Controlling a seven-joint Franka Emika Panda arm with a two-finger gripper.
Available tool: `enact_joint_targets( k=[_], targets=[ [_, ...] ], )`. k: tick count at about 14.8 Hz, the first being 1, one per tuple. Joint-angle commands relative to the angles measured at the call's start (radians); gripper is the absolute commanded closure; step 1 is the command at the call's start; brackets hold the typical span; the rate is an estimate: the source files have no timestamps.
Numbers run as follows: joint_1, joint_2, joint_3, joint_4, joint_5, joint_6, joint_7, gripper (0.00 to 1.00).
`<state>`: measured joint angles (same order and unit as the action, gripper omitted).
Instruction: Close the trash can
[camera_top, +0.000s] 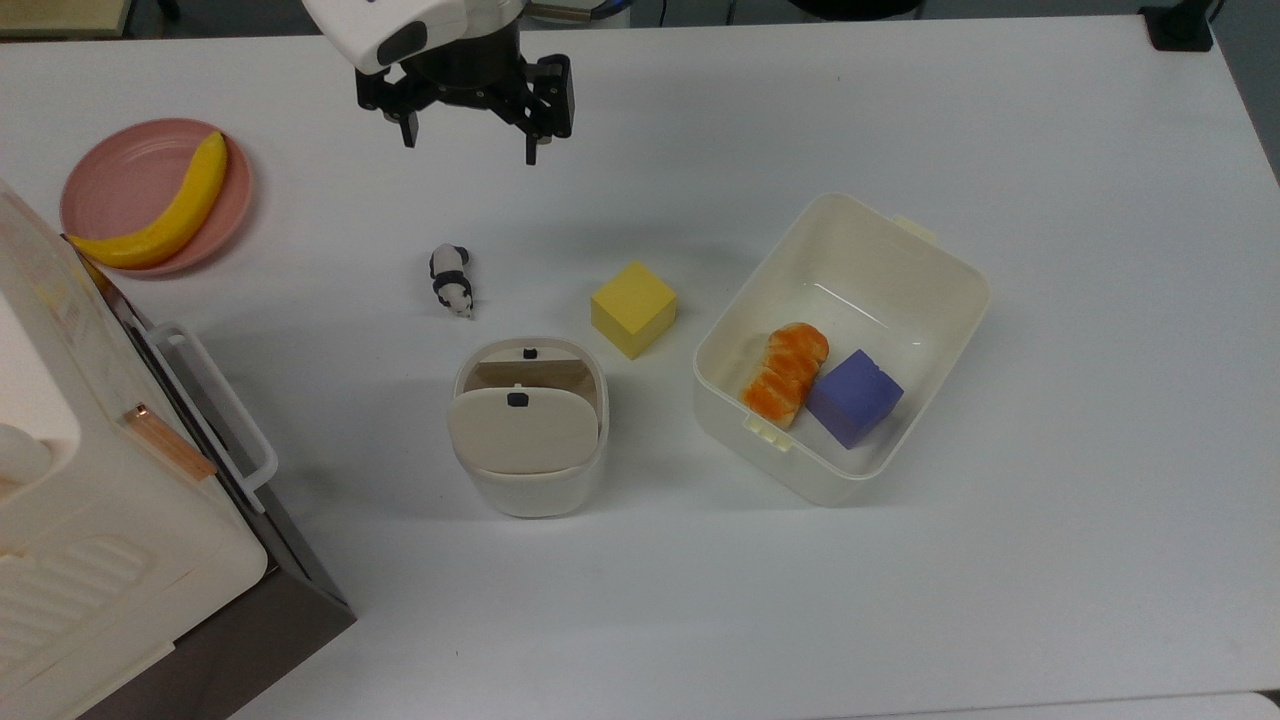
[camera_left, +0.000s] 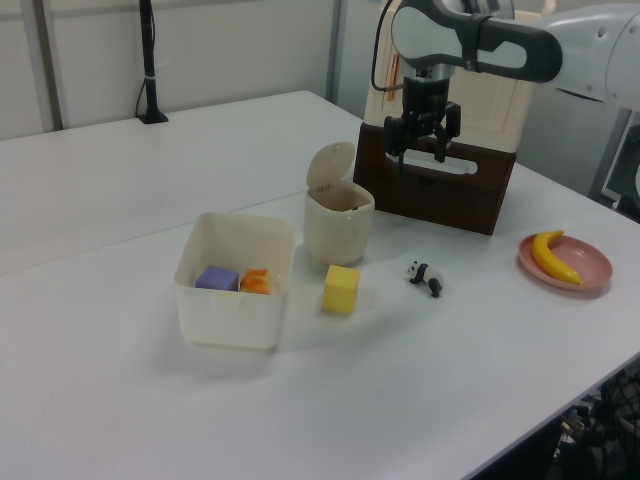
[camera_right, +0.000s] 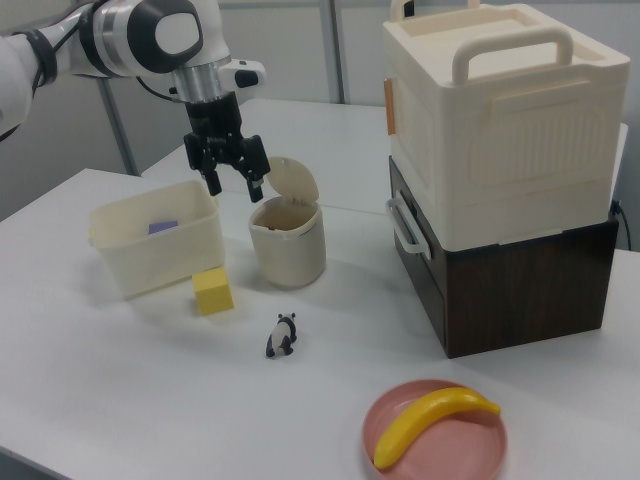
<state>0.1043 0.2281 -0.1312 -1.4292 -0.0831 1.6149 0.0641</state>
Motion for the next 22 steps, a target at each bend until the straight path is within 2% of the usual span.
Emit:
enact_joint_targets(
  k=[1,10,14,16,18,22],
  targets=[
    [0.006,-0.01,-0.001,-0.02,0.014,-0.035,-0.024,0.0],
    [0.002,0.013,-0.002,-0.02,0.026,0.003,-0.056,0.0],
    [0.002,0.013,-0.002,-0.022,0.071,0.033,-0.056,0.0],
    [0.003,0.013,-0.002,-0.022,0.08,0.034,-0.055,0.08],
    [0.005,0.011,-0.001,-0.023,0.086,0.033,-0.056,0.22],
    [0.005,0.013,-0.001,-0.023,0.12,0.039,-0.061,0.64]
  ],
)
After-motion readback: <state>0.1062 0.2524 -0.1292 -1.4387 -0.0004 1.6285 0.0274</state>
